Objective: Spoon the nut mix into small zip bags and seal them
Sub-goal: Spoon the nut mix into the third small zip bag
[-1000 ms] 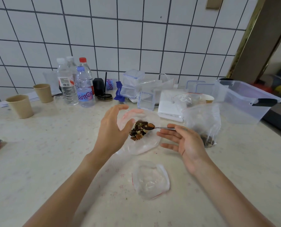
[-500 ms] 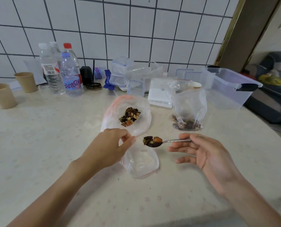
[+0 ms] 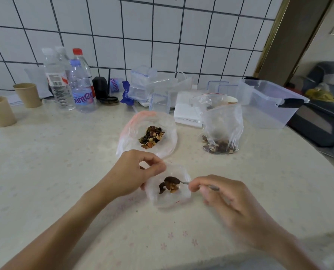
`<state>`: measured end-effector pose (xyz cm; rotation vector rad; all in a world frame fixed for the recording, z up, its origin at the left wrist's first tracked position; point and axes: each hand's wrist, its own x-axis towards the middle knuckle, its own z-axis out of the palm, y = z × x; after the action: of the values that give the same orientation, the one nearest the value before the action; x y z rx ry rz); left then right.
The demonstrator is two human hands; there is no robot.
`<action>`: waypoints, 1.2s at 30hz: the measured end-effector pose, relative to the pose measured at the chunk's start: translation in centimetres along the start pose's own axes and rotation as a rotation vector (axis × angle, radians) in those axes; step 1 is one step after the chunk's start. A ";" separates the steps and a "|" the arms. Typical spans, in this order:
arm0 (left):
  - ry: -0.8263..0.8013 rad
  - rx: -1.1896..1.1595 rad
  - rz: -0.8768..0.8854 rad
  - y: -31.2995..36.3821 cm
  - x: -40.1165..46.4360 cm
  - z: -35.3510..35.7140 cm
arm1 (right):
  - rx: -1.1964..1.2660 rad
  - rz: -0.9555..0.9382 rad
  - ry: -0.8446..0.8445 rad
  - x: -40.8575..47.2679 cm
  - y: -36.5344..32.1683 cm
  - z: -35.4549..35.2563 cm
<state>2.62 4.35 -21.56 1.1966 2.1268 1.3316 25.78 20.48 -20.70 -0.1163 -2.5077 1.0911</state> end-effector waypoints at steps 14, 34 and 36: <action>0.131 0.141 0.045 -1.1 0.5 -0.2 | 0.192 0.019 0.151 2.2 -0.1 -0.6; 0.783 0.244 -0.094 -2.9 2.6 -3.6 | 0.715 0.479 0.350 15.2 2.3 3.1; 0.669 0.283 -0.181 -3.5 2.9 -3.2 | 0.675 0.507 0.321 16.0 2.5 3.8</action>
<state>-2.82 4.17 -22.61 0.6647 2.8845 1.5305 9.38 23.31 -19.58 -0.6912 -1.7509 1.8818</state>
